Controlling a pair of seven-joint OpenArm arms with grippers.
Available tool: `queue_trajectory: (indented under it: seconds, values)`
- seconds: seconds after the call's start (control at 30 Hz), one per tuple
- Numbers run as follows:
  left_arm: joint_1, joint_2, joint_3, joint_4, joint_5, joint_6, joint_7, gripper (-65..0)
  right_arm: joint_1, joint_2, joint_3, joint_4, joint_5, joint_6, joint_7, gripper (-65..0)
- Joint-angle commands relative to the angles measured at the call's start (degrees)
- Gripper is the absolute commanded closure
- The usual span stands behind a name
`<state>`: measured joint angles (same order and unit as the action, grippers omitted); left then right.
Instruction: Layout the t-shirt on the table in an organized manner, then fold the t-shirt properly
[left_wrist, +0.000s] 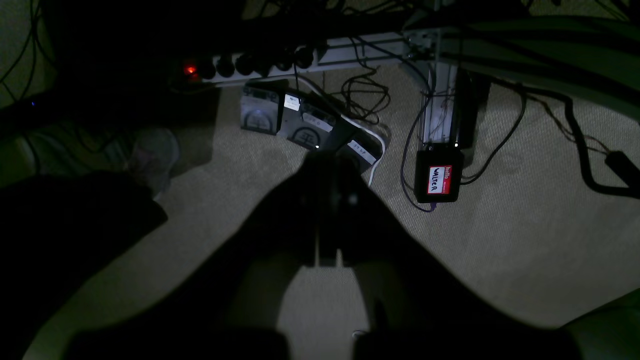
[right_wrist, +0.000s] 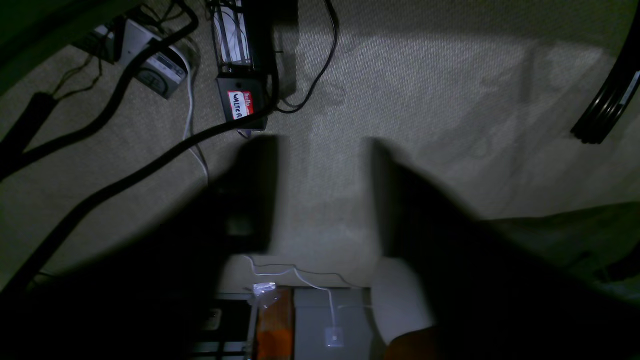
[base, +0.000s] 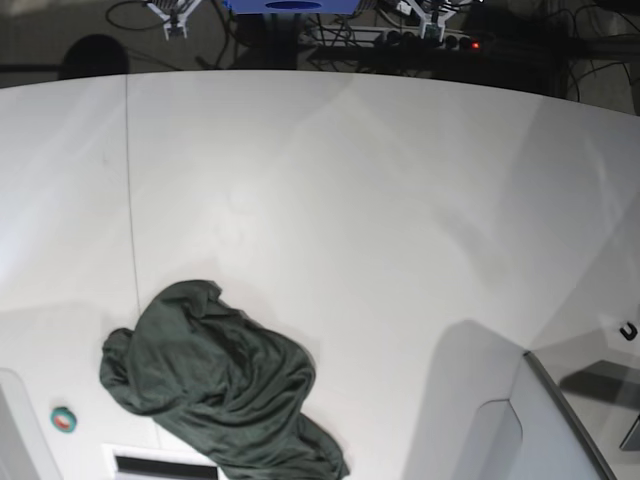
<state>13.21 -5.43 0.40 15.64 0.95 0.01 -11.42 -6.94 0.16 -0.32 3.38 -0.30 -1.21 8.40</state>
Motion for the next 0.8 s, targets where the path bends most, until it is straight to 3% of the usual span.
queue_trajectory:
  seconds: [0.0,0.03,0.1,0.13,0.2,0.23,0.3,0.43,0.77]
  values:
    - [0.63,-0.24,-0.10,0.05,-0.29,0.30,-0.67,0.0,-1.10,0.32,0.19,0.10,0.08,0.82,0.17,-41.7]
    - [0.63,-0.24,-0.10,0.05,-0.29,0.30,-0.67,0.0,-1.37,0.32,0.19,0.45,0.08,0.82,0.17,-44.0]
    - [0.63,-0.24,-0.10,0.05,-0.29,0.30,-0.67,0.0,-2.25,0.32,0.10,1.77,0.08,0.82,-0.10,-36.3]
    - [0.63,-0.24,-0.10,0.05,-0.29,0.30,-0.67,0.0,-2.60,0.32,0.10,2.29,0.08,0.82,-0.10,-27.0]
    - [0.63,-0.24,-0.10,0.05,-0.29,0.30,-0.67,0.0,-2.86,0.41,0.10,2.73,0.08,0.82,-0.18,-2.0]
    - [0.63,-0.24,-0.10,0.05,-0.29,0.30,-0.67,0.0,-2.86,0.93,0.10,2.73,0.08,0.82,-0.18,0.0]
    - [0.63,-0.24,-0.10,0.05,-0.29,0.30,-0.67,0.0,-2.95,1.29,0.10,2.73,0.08,0.82,-0.18,-5.1]
    - [0.63,-0.24,-0.10,0.05,-0.29,0.30,-0.67,0.0,-3.04,1.29,0.10,2.73,0.08,0.82,-0.18,0.0]
    - [0.63,-0.15,-0.10,0.05,-0.29,0.30,-0.67,0.0,-3.13,1.55,0.19,2.73,0.08,0.82,-0.18,-1.2]
